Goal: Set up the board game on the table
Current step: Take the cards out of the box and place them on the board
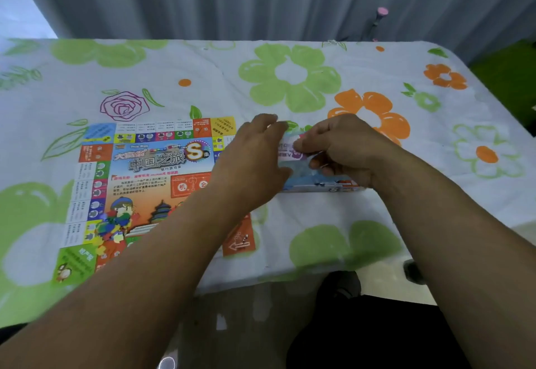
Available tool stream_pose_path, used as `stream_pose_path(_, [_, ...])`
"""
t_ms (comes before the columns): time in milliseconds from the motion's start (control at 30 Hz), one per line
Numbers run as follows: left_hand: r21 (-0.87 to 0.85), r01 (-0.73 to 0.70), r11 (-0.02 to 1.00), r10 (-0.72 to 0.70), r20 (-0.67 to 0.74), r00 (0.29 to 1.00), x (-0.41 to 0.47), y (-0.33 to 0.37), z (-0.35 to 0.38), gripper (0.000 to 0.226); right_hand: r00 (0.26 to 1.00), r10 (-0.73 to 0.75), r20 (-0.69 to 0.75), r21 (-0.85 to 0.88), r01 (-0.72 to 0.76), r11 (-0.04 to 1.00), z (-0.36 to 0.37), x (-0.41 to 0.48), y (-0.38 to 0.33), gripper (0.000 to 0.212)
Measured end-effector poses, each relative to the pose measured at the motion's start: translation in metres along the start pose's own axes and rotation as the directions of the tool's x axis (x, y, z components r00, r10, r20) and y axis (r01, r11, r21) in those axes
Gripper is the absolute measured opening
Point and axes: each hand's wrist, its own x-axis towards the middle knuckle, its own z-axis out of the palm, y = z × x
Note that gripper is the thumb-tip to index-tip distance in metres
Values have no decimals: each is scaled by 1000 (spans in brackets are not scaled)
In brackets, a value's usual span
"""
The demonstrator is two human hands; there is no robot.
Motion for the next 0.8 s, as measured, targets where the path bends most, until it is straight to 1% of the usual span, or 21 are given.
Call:
stream_pose_path(67, [122, -3, 992, 0, 30, 1000, -4, -9, -13, 54, 997, -22, 73, -10, 23, 1000, 17, 2, -6, 11])
stream_pose_path(167, [193, 25, 981, -36, 53, 998, -13, -23, -32, 34, 983, -55, 178, 6, 55, 998, 46, 4, -15, 9])
stream_pose_path(333, [225, 107, 969, -118, 37, 992, -29, -60, -62, 26, 954, -88, 288, 65, 72, 995, 97, 9, -29, 19])
stream_pose_path(433, [226, 148, 963, -157, 23, 987, -37, -81, -77, 21, 937, -96, 336, 115, 60, 992, 126, 12, -38, 16])
stream_pose_path(500, [216, 200, 956, -208, 13, 978, -42, -97, -87, 22, 935, -113, 336, 129, 73, 989, 148, 13, -43, 9])
stream_pose_path(567, [206, 247, 947, -254, 9, 967, -47, -111, -92, 23, 945, -126, 301, 134, 89, 987, 166, 14, -45, 5])
stream_pose_path(667, [202, 297, 933, -308, 23, 951, -49, -131, -96, 23, 962, -132, 240, 145, 99, 984, 189, 17, -46, 11])
stream_pose_path(800, [213, 326, 921, -340, 31, 940, -47, -157, -97, 17, 974, -123, 190, 179, 89, 980, 215, 22, -45, 15])
